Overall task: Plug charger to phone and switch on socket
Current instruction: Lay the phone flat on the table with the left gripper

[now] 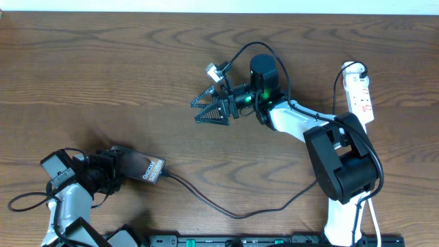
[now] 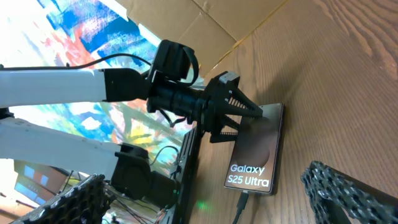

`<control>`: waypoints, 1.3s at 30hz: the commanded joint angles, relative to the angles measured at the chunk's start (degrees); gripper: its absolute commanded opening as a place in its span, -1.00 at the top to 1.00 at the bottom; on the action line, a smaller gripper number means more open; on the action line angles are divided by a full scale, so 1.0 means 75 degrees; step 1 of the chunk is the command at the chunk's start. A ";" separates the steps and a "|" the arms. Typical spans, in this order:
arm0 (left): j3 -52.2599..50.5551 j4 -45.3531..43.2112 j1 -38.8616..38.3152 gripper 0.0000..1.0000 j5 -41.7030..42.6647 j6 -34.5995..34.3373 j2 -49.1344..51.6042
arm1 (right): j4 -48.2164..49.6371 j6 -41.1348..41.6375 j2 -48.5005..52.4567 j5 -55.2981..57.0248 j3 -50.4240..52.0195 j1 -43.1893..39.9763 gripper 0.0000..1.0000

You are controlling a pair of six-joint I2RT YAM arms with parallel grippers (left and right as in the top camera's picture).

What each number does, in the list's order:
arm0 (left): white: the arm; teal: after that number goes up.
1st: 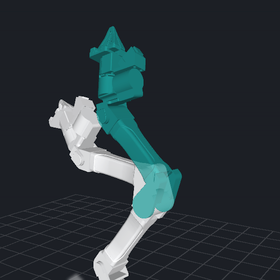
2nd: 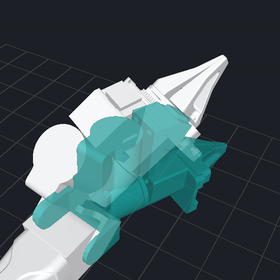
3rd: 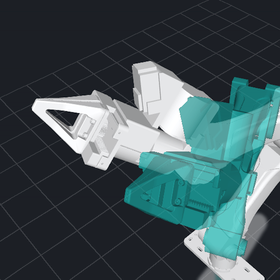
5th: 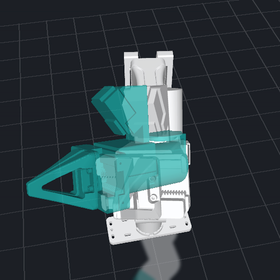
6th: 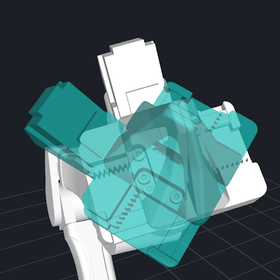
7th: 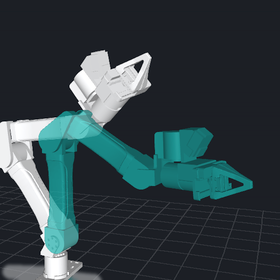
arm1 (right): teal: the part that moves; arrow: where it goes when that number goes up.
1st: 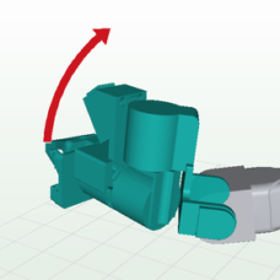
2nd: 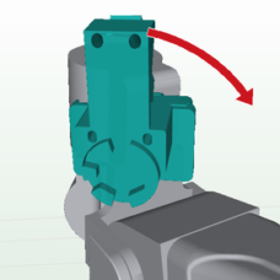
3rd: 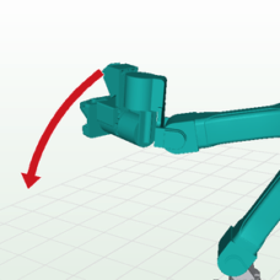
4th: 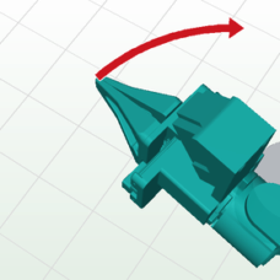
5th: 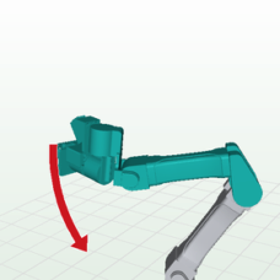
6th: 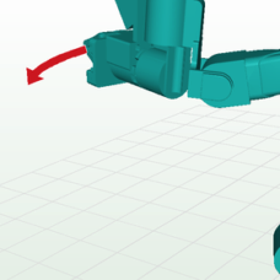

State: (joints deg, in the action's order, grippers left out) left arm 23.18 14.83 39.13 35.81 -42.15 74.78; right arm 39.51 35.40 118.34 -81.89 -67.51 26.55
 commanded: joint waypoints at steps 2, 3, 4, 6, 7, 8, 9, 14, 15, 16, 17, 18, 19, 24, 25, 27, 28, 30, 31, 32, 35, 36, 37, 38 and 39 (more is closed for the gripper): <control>-0.0819 0.0533 0.0111 -0.37 -0.3931 0.0012 0.0618 | -0.0009 -0.0099 -0.0134 -0.0111 -0.0082 0.0131 -0.98; -0.0819 0.0545 0.0111 -0.37 -0.3969 -0.0020 0.0618 | -0.0009 -0.0099 -0.0134 -0.0114 -0.0082 0.0131 -0.99; -0.0819 0.0560 0.0111 -0.38 -0.4016 -0.0023 0.0618 | -0.0009 -0.0099 -0.0134 -0.0111 -0.0079 0.0131 -0.99; -0.0819 0.0565 0.0108 -0.36 -0.4042 -0.0076 0.0618 | -0.0009 -0.0099 -0.0134 -0.0114 -0.0082 0.0131 -0.99; -0.0819 0.0565 0.0108 -0.36 -0.4042 -0.0076 0.0618 | -0.0009 -0.0099 -0.0134 -0.0114 -0.0082 0.0131 -0.98; -0.0819 0.0565 0.0111 -0.37 -0.4042 -0.0079 0.0618 | -0.0009 -0.0099 -0.0134 -0.0114 -0.0082 0.0131 -0.99; -0.0819 0.0562 0.0111 -0.37 -0.4042 -0.0079 0.0618 | -0.0009 -0.0099 -0.0134 -0.0111 -0.0079 0.0131 -0.99; -0.0804 0.0562 0.0108 -0.37 -0.4033 -0.0079 0.0615 | -0.0009 -0.0099 -0.0134 -0.0114 -0.0079 0.0131 -0.98; -0.0801 0.0560 0.0108 -0.37 -0.3981 -0.0079 0.0615 | -0.0009 -0.0099 -0.0134 -0.0114 -0.0079 0.0131 -0.98; -0.0799 0.0557 0.0108 -0.36 -0.3861 -0.0076 0.0612 | -0.0009 -0.0099 -0.0134 -0.0114 -0.0079 0.0131 -0.98; -0.0781 0.0557 0.0108 -0.37 -0.3768 -0.0076 0.0609 | -0.0009 -0.0099 -0.0134 -0.0117 -0.0079 0.0131 -0.99; -0.0758 0.0560 0.0108 -0.37 -0.3695 -0.0073 0.0606 | -0.0009 -0.0099 -0.0134 -0.0117 -0.0082 0.0131 -0.99; -0.0720 0.0562 0.0108 -0.39 -0.3660 -0.0073 0.0606 | -0.0009 -0.0099 -0.0134 -0.0117 -0.0079 0.0131 -0.99; -0.0370 0.0589 0.0093 -0.83 -0.3153 0.0143 0.0568 | -0.0006 -0.0105 -0.0134 -0.0111 -0.0079 0.0131 -0.98; -0.0309 0.0586 0.0085 -0.83 -0.3075 0.0233 0.0542 | -0.0006 -0.0105 -0.0134 -0.0108 -0.0079 0.0131 -0.99; -0.0131 0.0641 0.0020 -0.84 -0.3031 0.0423 0.0411 | -0.0006 -0.0137 -0.0134 -0.0108 -0.0079 0.0131 -0.99; -0.0041 0.0673 -0.0017 -0.84 -0.3034 0.0557 0.0338 | -0.0006 -0.0163 -0.0134 -0.0108 -0.0079 0.0131 -0.99; 0.0198 0.0866 -0.0114 -0.84 -0.3034 0.0833 0.0131 | -0.0006 -0.0163 -0.0134 -0.0108 -0.0079 0.0131 -0.98; 0.0274 0.0941 -0.0152 -0.84 -0.3034 0.0880 0.0052 | -0.0006 -0.0178 -0.0134 -0.0111 -0.0079 0.0131 -0.99; 0.0428 0.1084 -0.0230 -0.84 -0.3034 0.0982 -0.0117 | -0.0009 -0.0233 -0.0134 -0.0111 -0.0079 0.0131 -0.99; 0.0752 0.1355 -0.0478 -0.84 -0.3034 0.1078 -0.0446 | -0.0006 -0.0245 -0.0134 -0.0105 -0.0079 0.0137 -0.98; 0.0860 0.1443 -0.0597 -0.84 -0.3031 0.1081 -0.0560 | -0.0009 -0.0245 -0.0134 -0.0108 -0.0079 0.0137 -0.99; 0.0991 0.1539 -0.0755 -0.85 -0.3037 0.1081 -0.0688 | -0.0006 -0.0245 -0.0134 -0.0108 -0.0079 0.0137 -0.99; 0.1122 0.1626 -0.0909 -0.85 -0.3040 0.1081 -0.0796 | -0.0009 -0.0242 -0.0134 -0.0108 -0.0079 0.0137 -0.98; 0.1259 0.1708 -0.1072 -0.85 -0.3040 0.1081 -0.0886 | -0.0009 -0.0245 -0.0134 -0.0108 -0.0079 0.0137 -0.99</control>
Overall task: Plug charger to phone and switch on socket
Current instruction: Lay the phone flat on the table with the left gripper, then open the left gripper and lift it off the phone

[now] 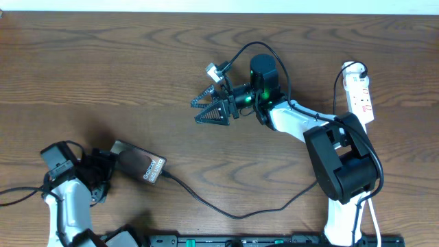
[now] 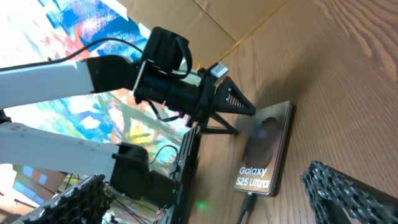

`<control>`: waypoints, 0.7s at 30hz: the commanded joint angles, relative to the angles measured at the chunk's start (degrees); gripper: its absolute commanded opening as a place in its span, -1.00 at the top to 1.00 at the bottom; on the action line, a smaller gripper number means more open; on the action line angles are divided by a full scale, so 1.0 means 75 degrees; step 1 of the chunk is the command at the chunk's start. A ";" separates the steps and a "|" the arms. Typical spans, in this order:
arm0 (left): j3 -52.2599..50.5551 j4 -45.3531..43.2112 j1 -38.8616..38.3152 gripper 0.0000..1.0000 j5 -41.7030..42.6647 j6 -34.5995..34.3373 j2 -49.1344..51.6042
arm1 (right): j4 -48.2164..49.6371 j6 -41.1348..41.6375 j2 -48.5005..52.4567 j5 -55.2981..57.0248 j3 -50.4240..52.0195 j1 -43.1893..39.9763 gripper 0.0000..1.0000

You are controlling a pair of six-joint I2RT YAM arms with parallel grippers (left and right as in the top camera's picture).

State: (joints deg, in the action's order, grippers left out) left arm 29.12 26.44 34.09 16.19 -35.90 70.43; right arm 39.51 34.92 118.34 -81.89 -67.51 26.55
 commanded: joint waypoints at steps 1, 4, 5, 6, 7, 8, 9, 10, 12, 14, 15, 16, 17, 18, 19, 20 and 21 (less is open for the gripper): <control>0.0656 0.0271 -0.0618 -0.85 -0.0472 0.0248 -0.0405 | -0.0009 -0.0181 -0.0134 -0.0108 -0.0079 0.0140 -0.99; 0.1218 0.0638 -0.1204 -0.85 -0.0810 0.0245 -0.0548 | -0.0006 -0.0181 -0.0134 -0.0108 -0.0079 0.0140 -0.98; 0.1588 0.0909 -0.1556 -0.85 -0.1078 0.0245 -0.0562 | -0.0009 -0.0181 -0.0134 -0.0111 -0.0079 0.0140 -0.99; 0.1798 0.1070 -0.1749 -0.85 -0.1233 0.0245 -0.0562 | -0.0006 -0.0178 -0.0134 -0.0111 -0.0079 0.0137 -0.99; 0.2142 0.1332 -0.2075 -0.85 -0.1460 0.0245 -0.0562 | -0.0009 -0.0181 -0.0134 -0.0111 -0.0079 0.0140 -0.98; 0.2375 0.1489 -0.2302 -0.85 -0.1597 0.0245 -0.0562 | -0.0009 -0.0181 -0.0134 -0.0111 -0.0079 0.0140 -0.99; 0.2562 0.1614 -0.2495 -0.85 -0.1708 0.0245 -0.0562 | -0.0009 -0.0181 -0.0134 -0.0111 -0.0079 0.0140 -0.99; 0.2774 0.1743 -0.2719 -0.85 -0.1830 0.0245 -0.0562 | -0.0009 -0.0181 -0.0134 -0.0111 -0.0079 0.0140 -0.98; 0.3144 0.1906 -0.3153 -0.85 -0.1976 0.0335 -0.0562 | -0.0009 -0.0181 -0.0134 -0.0111 -0.0079 0.0140 -0.98; 0.3427 0.1932 -0.3573 -0.85 -0.1970 0.0621 -0.0562 | -0.0009 -0.0181 -0.0134 -0.0111 -0.0079 0.0146 -0.99; 0.3567 0.1941 -0.3835 -0.85 -0.1973 0.0863 -0.0562 | -0.0006 -0.0181 -0.0134 -0.0111 -0.0079 0.0149 -0.99; 0.3678 0.1967 -0.4057 -0.86 -0.1973 0.1061 -0.0560 | -0.0009 -0.0178 -0.0134 -0.0111 -0.0079 0.0157 -0.98; 0.3780 0.2022 -0.4278 -0.85 -0.2002 0.1195 -0.0554 | -0.0009 -0.0178 -0.0134 -0.0108 -0.0079 0.0163 -0.99; 0.3873 0.2095 -0.4494 -0.86 -0.2098 0.1250 -0.0545 | -0.0009 -0.0178 -0.0134 -0.0108 -0.0079 0.0175 -0.99; 0.3952 0.2157 -0.4709 -0.85 -0.2229 0.1311 -0.0525 | -0.0009 -0.0178 -0.0134 -0.0108 -0.0079 0.0175 -0.98; 0.4028 0.2224 -0.4934 -0.86 -0.2372 0.1440 -0.0501 | -0.0009 -0.0178 -0.0134 -0.0108 -0.0079 0.0172 -0.98; 0.4074 0.2261 -0.5106 -0.86 -0.2503 0.1510 -0.0466 | -0.0009 -0.0178 -0.0134 -0.0108 -0.0079 0.0172 -0.99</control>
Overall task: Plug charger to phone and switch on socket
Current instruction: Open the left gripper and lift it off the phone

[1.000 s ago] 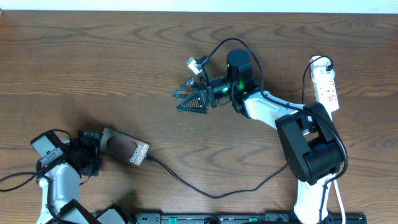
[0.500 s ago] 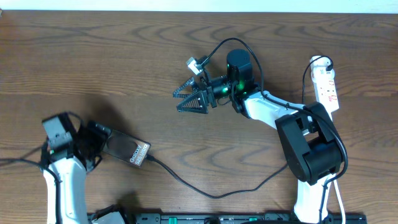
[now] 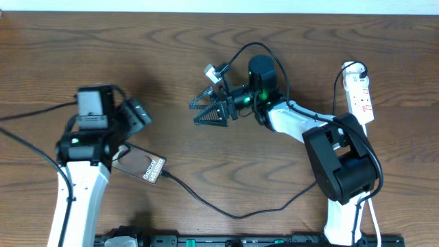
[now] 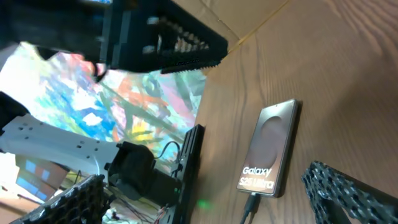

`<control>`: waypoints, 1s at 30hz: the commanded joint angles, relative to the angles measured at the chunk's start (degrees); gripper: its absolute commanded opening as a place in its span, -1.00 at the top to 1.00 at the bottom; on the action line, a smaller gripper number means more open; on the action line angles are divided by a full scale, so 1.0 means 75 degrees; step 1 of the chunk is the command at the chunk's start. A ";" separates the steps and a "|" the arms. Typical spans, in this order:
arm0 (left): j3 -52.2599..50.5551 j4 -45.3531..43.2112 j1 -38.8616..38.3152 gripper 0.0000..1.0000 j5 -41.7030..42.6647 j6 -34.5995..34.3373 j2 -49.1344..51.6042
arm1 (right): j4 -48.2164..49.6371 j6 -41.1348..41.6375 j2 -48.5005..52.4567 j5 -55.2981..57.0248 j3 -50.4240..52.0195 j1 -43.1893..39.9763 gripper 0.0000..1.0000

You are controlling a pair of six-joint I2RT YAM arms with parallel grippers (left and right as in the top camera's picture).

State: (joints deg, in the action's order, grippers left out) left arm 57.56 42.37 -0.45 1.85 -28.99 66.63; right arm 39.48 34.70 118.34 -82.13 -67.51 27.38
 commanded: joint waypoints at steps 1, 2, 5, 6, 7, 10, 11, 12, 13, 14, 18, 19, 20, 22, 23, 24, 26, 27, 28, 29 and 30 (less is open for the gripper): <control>0.0315 0.0154 -0.0691 -0.85 -0.0679 0.0708 0.0073 | -0.0006 -0.0146 -0.0134 -0.0076 -0.0079 0.0061 -0.98; 0.0318 0.0140 -0.0831 -0.85 -0.0688 0.0842 0.0099 | -0.0006 -0.0149 -0.0134 -0.0076 -0.0079 0.0061 -0.99; 0.0318 0.0152 -0.1172 -0.85 -0.0688 0.1207 0.0189 | -0.0003 -0.0146 -0.0134 -0.0073 -0.0079 0.0038 -0.99; 0.0318 0.0143 -0.1265 -0.85 -0.0688 0.1276 0.0213 | -0.0003 -0.0146 -0.0134 -0.0067 -0.0079 0.0009 -0.99; 0.0318 0.0134 -0.1323 -0.85 -0.0688 0.1338 0.0236 | -0.0003 -0.0128 -0.0134 -0.0023 -0.0079 -0.0015 -0.99; 0.0315 0.0082 -0.1419 -0.85 -0.0688 0.1524 0.0245 | 0.0003 0.0134 -0.0134 0.0318 -0.0079 -0.0195 -0.98; 0.0318 0.0052 -0.1416 -0.86 -0.0679 0.1521 0.0242 | 0.0003 0.0353 -0.0134 0.0423 -0.0085 -0.0347 -0.99; 0.0315 0.0032 -0.1416 -0.85 -0.0682 0.1521 0.0242 | 0.0012 0.0443 -0.0134 0.0417 -0.0093 -0.0463 -0.98; 0.0318 0.0026 -0.1416 -0.85 -0.0682 0.1518 0.0242 | 0.0017 0.0562 -0.0134 0.0420 -0.0099 -0.0568 -0.99; 0.0315 0.0023 -0.1416 -0.86 -0.0682 0.1518 0.0242 | 0.0023 0.0723 -0.0134 0.0423 -0.0102 -0.0717 -0.98; 0.0315 0.0026 -0.1416 -0.86 -0.0679 0.1518 0.0242 | 0.0023 0.1151 -0.0134 0.0420 -0.0114 -0.1338 -0.99; 0.0315 0.0023 -0.1416 -0.86 -0.0682 0.1518 0.0242 | 0.0026 0.1209 -0.0134 0.0420 -0.0114 -0.1457 -0.98; 0.0318 0.0023 -0.1416 -0.85 -0.0682 0.1518 0.0242 | 0.0026 0.1294 -0.0137 0.0423 -0.0119 -0.1676 -0.98; 0.0318 0.0009 -0.1416 -0.86 -0.0682 0.1518 0.0242 | 0.0026 0.1381 -0.0149 0.0425 -0.0149 -0.1923 -0.98; 0.0315 -0.0003 -0.1416 -0.86 -0.0682 0.1515 0.0242 | 0.0023 0.1405 -0.0160 0.0423 -0.0169 -0.2005 -0.98; 0.0315 -0.0029 -0.1416 -0.85 -0.0682 0.1518 0.0242 | 0.0023 0.1408 -0.0184 0.0420 -0.0189 -0.2078 -0.98; 0.0315 -0.0096 -0.1416 -0.86 -0.0682 0.1513 0.0245 | 0.0023 0.1434 -0.0256 0.0437 -0.0204 -0.2145 -0.98; 0.0315 -0.0125 -0.1416 -0.85 -0.0682 0.1513 0.0245 | 0.0020 0.1504 -0.0294 0.0493 -0.0204 -0.2145 -0.99; 0.0315 -0.0166 -0.1416 -0.86 -0.0679 0.1510 0.0245 | 0.0020 0.1632 -0.0318 0.0586 -0.0204 -0.2127 -0.99; 0.0315 -0.0181 -0.1416 -0.86 -0.0679 0.1507 0.0245 | 0.0023 0.1708 -0.0338 0.0688 -0.0204 -0.2095 -0.99; 0.0315 -0.0187 -0.1416 -0.85 -0.0679 0.1486 0.0245 | 0.0020 0.1786 -0.0353 0.0839 -0.0204 -0.2046 -0.98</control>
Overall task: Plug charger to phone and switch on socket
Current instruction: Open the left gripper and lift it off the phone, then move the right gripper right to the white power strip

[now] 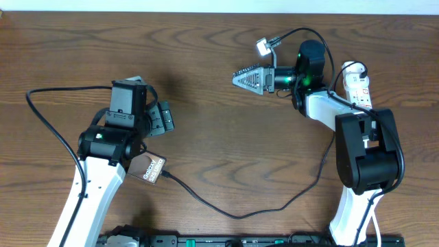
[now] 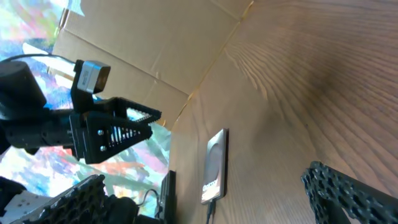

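The dark phone (image 1: 145,168) lies flat at the front left, partly under my left arm. The black charger plug (image 1: 167,176) sits in its lower end, and the cable (image 1: 233,214) trails right along the front. The right wrist view shows the phone (image 2: 214,165) far off. My left gripper (image 1: 162,118) hovers open above and behind the phone, holding nothing. My right gripper (image 1: 239,77) is open and empty at the back centre, pointing left. Its fingers (image 2: 354,193) are spread wide. The white socket strip (image 1: 361,92) lies at the back right, beside the right arm's base.
A black rail (image 1: 240,241) runs along the table's front edge. The right arm's own cable (image 1: 281,38) loops above its wrist. The right wrist view shows a cardboard wall (image 2: 155,43) beyond the table's left edge.
My right gripper has moved from the table's middle to the right and farther back, closer to the socket strip. The left gripper has shifted slightly right above the phone. The phone and cable lie unmoved.
First my left gripper lay low over the plugged-in phone at the front left. Then it stood back to the left, clear of the phone. Later it was raised high behind the phone, where it remains. The right gripper stayed open at mid-table, then moved back and right.
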`<control>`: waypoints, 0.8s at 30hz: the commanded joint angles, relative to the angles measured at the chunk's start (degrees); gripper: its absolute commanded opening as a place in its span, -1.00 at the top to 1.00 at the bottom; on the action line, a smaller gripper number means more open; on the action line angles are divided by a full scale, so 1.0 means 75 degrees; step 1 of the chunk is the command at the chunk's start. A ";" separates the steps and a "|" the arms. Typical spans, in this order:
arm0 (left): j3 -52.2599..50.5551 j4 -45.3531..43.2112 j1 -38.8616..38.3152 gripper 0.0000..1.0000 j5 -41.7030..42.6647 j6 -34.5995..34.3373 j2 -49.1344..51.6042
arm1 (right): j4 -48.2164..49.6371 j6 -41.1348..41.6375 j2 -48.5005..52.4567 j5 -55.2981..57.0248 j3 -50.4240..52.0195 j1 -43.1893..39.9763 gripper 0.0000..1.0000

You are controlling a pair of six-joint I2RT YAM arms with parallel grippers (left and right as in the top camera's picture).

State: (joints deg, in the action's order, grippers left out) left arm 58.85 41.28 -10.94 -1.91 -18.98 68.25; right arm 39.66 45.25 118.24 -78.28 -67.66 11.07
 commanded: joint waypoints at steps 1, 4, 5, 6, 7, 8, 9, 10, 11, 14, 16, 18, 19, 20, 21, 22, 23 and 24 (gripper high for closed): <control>0.0143 -0.0038 -0.0017 -0.85 -0.0178 0.0152 0.0029 | -0.0003 0.0437 -0.0338 0.0475 -0.0184 0.0178 -0.98; 0.0143 -0.0020 -0.0017 -0.85 -0.0181 0.0154 0.0029 | -0.0274 0.0495 -0.0338 0.1154 -0.0184 0.0338 -0.98; 0.0143 -0.0017 -0.0017 -0.85 -0.0178 0.0154 0.0029 | -0.0423 0.0446 -0.0338 0.1393 -0.0187 0.0391 -0.98; 0.0143 -0.0017 -0.0017 -0.85 -0.0178 0.0154 0.0029 | -0.0501 0.0440 -0.0338 0.1562 -0.0187 0.0425 -0.98; 0.0143 -0.0017 -0.0017 -0.85 -0.0178 0.0154 0.0029 | -0.0638 0.0376 -0.0338 0.1743 -0.0187 0.0446 -0.98; 0.0143 -0.0003 -0.0017 -0.85 -0.0178 0.0154 0.0029 | -0.0825 0.0277 -0.0338 0.1923 -0.0189 0.0469 -0.99; 0.0143 0.0006 -0.0017 -0.85 -0.0181 0.0154 0.0029 | -0.0970 0.0210 -0.0338 0.2034 -0.0201 0.0469 -0.98; 0.0143 0.0020 -0.0017 -0.85 -0.0181 0.0154 0.0029 | -0.1177 0.0146 -0.0338 0.2157 -0.0230 0.0469 -0.98; 0.0143 0.0029 -0.0017 -0.85 -0.0181 0.0154 0.0029 | -0.1376 0.0050 -0.0338 0.2285 -0.0256 0.0466 -0.98; 0.0143 0.0026 -0.0017 -0.86 -0.0181 0.0154 0.0029 | -0.2168 -0.0609 -0.0338 0.2614 -0.0425 0.0455 -0.98; 0.0143 0.0029 -0.0017 -0.85 -0.0178 0.0154 0.0029 | -0.3031 -0.1154 -0.0338 0.2911 -0.0627 0.0452 -0.98; 0.0143 0.0029 -0.0017 -0.86 -0.0178 0.0154 0.0029 | -0.4197 -0.1839 -0.0338 0.3287 -0.0950 0.0452 -0.99; 0.0143 0.0032 -0.0017 -0.86 -0.0178 0.0154 0.0029 | -0.4718 -0.2139 -0.0338 0.3480 -0.1113 0.0452 -0.99; 0.0143 0.0032 -0.0017 -0.86 -0.0181 0.0154 0.0029 | -0.5368 -0.2480 -0.0338 0.3756 -0.1323 0.0458 -0.98; 0.0143 0.0029 -0.0017 -0.85 -0.0181 0.0154 0.0029 | -0.5878 -0.2731 -0.0338 0.3987 -0.1510 0.0469 -0.99; 0.0143 0.0029 -0.0017 -0.86 -0.0181 0.0154 0.0029 | -0.6907 -0.3209 -0.0338 0.4447 -0.1935 0.0487 -0.98; 0.0143 0.0029 -0.0017 -0.86 -0.0181 0.0154 0.0029 | -0.7315 -0.3378 -0.0338 0.4645 -0.2116 0.0487 -0.99; 0.0143 0.0032 -0.0017 -0.86 -0.0181 0.0154 0.0029 | -0.7761 -0.3503 -0.0338 0.4881 -0.2317 0.0487 -0.99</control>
State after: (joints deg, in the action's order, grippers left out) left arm 58.85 41.52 -10.94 -1.93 -18.98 68.25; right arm -11.94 28.99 117.25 -50.19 -79.40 14.50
